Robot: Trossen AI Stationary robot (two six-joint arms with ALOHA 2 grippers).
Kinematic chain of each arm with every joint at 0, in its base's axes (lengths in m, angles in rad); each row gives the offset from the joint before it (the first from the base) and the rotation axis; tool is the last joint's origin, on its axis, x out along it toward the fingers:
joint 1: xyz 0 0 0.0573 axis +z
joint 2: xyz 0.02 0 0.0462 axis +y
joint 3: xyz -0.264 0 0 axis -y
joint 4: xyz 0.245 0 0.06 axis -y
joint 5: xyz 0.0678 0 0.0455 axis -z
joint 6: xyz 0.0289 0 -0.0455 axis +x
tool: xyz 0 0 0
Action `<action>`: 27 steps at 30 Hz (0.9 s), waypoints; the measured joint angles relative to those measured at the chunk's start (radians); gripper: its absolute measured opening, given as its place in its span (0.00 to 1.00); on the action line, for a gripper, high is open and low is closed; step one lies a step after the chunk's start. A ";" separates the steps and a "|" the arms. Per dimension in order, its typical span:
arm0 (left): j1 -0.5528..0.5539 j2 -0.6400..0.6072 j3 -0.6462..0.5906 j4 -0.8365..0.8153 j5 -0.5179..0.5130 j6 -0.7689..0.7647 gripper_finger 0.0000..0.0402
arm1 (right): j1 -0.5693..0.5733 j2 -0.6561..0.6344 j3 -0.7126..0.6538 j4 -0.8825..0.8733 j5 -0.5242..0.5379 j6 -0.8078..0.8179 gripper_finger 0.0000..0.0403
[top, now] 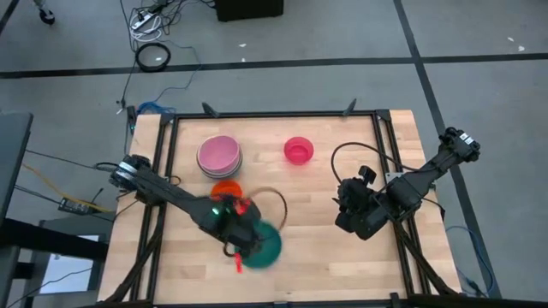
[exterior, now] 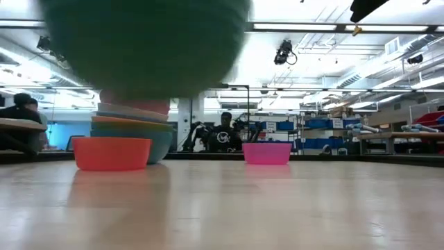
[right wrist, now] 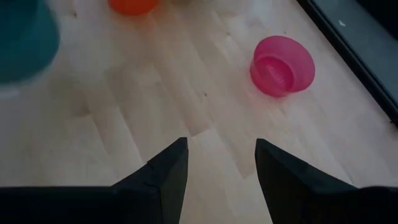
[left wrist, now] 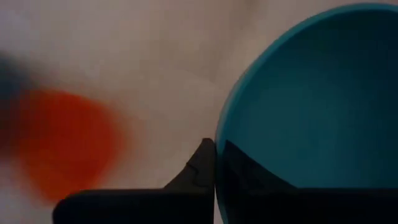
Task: Nest bowls inside each other
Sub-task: Stack the dark green bowl on top of the pink bowl
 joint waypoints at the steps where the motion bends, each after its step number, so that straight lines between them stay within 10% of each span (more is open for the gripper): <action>1: 0.006 -0.017 0.058 -0.106 -0.067 0.002 0.03 | 0.000 0.000 0.000 0.000 0.004 -0.001 0.43; 5: 0.033 -0.096 0.282 -0.466 -0.348 -0.042 0.03 | 0.000 0.000 0.000 0.001 0.029 -0.007 0.43; 12: 0.201 -0.342 0.308 -0.421 -0.492 0.204 0.02 | -0.008 0.003 0.000 0.008 0.062 -0.009 0.43; 27: 0.557 -0.434 -0.006 -0.386 -0.358 0.322 0.02 | -0.021 0.005 0.000 0.012 0.079 -0.018 0.43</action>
